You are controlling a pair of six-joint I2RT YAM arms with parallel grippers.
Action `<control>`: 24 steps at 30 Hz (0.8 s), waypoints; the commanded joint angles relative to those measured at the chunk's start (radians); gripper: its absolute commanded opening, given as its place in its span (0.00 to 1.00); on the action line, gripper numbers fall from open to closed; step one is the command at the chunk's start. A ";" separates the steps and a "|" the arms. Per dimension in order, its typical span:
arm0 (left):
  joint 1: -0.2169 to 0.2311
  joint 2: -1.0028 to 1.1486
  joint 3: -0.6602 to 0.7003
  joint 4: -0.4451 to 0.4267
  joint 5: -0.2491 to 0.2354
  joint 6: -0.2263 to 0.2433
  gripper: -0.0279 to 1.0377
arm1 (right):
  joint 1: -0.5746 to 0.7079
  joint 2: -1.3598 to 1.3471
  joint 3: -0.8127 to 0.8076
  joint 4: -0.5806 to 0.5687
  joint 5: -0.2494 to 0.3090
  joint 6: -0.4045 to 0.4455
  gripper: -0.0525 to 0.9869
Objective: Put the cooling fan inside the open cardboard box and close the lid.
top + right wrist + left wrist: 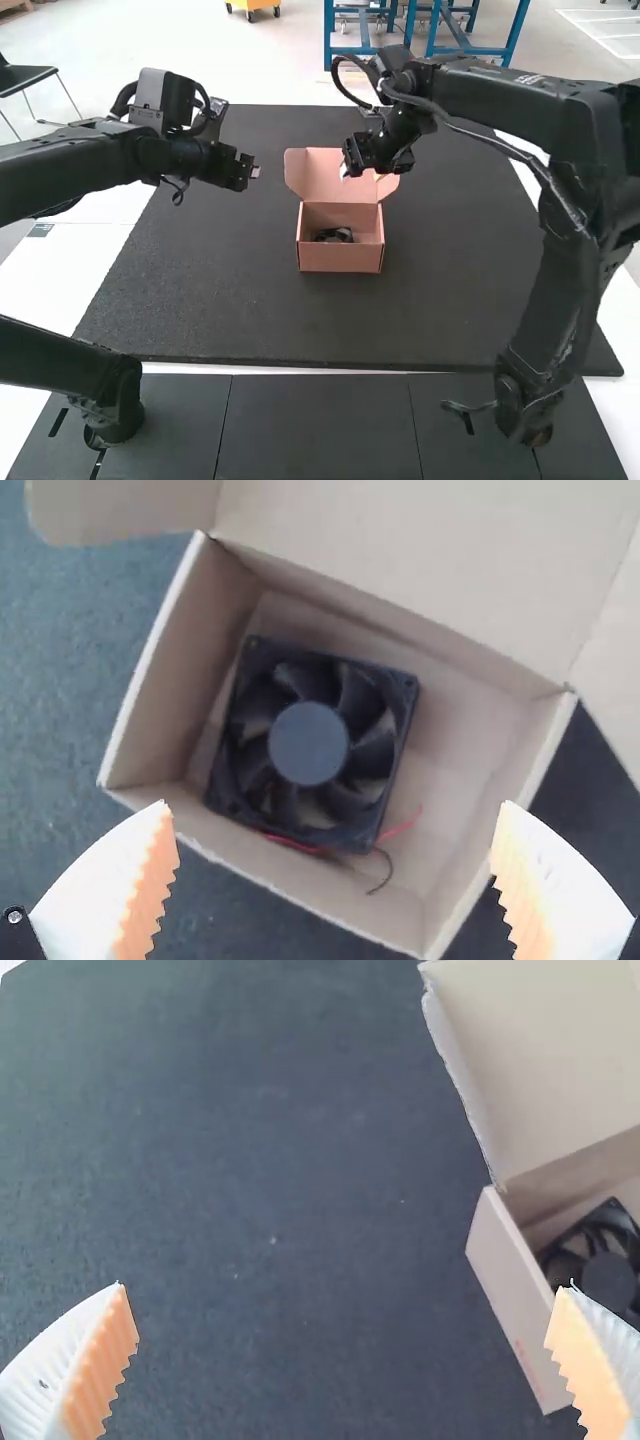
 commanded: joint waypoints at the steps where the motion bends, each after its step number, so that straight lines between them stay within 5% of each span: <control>1: 0.001 0.028 0.054 0.009 -0.020 -0.011 0.93 | -0.009 -0.082 -0.051 0.031 0.072 -0.078 0.73; 14: -0.001 0.185 0.137 0.053 -0.071 -0.011 0.93 | -0.144 -0.264 -0.287 0.263 0.114 -0.135 0.73; 24: 0.001 0.300 0.183 0.101 -0.117 -0.011 0.93 | -0.244 -0.276 -0.353 0.393 0.058 -0.147 0.73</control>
